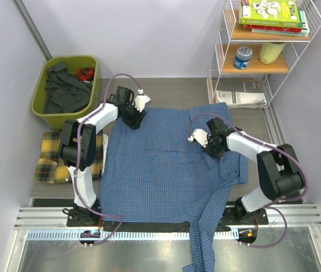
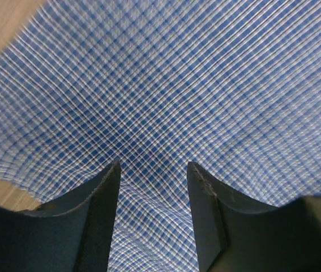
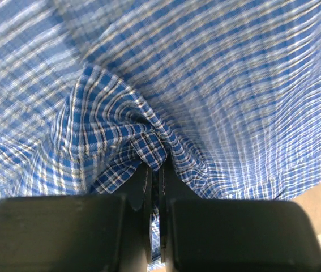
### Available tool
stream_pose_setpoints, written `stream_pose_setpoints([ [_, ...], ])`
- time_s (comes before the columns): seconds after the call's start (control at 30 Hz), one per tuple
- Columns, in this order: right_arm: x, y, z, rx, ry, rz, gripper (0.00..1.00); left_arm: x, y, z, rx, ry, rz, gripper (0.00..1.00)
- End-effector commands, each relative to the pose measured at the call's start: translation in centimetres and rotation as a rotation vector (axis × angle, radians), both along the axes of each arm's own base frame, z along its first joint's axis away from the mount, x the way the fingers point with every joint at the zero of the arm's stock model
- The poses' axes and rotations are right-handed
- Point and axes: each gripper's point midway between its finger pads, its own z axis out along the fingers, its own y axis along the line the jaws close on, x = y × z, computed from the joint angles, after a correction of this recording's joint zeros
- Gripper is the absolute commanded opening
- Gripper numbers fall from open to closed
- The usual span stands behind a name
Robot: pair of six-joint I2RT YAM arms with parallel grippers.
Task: Fold and stack the long sleeve shirts
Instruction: Fold the shirt
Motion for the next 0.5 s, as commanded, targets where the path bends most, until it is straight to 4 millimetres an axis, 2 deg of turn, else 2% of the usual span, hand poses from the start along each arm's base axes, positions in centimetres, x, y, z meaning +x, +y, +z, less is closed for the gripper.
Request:
stream_pose_setpoints([
  [0.0,5.2,0.0,-0.3,-0.004,-0.106,-0.074,0.01,0.7,2.5,-1.9,0.066,0.047,0.090,0.49],
  [0.1,8.3,0.5,-0.7,-0.003,-0.121,-0.088,0.01,0.3,4.4,-2.9,0.072,0.107,0.169,0.48],
  [0.13,10.0,0.8,-0.2,0.003,-0.143,-0.096,0.01,-0.1,4.9,-3.0,0.057,0.142,0.200,0.46],
  [0.2,10.8,1.4,0.9,0.029,-0.136,-0.091,0.01,-0.7,5.0,-2.7,0.038,0.159,0.184,0.46],
  [0.23,11.7,1.7,2.3,0.049,-0.153,-0.095,0.01,-0.9,5.1,-2.2,0.036,0.148,0.143,0.47],
  [0.3,10.8,2.3,5.0,0.101,-0.144,-0.077,0.01,-0.3,4.7,0.2,-0.008,0.085,0.085,0.52],
  [0.33,10.8,2.9,6.7,0.141,-0.164,-0.065,0.01,0.6,4.8,1.9,-0.004,0.035,0.026,0.56],
  [0.4,9.8,3.2,10.4,0.183,-0.201,-0.051,0.01,1.7,4.8,3.0,0.000,0.000,-0.015,0.60],
  [0.43,9.4,3.6,12.0,0.212,-0.206,-0.048,0.01,3.8,5.0,5.2,-0.001,-0.068,-0.026,0.63],
  [0.47,9.1,3.8,13.9,0.231,-0.236,-0.041,0.01,4.1,4.8,4.2,-0.004,-0.034,-0.037,0.65],
])
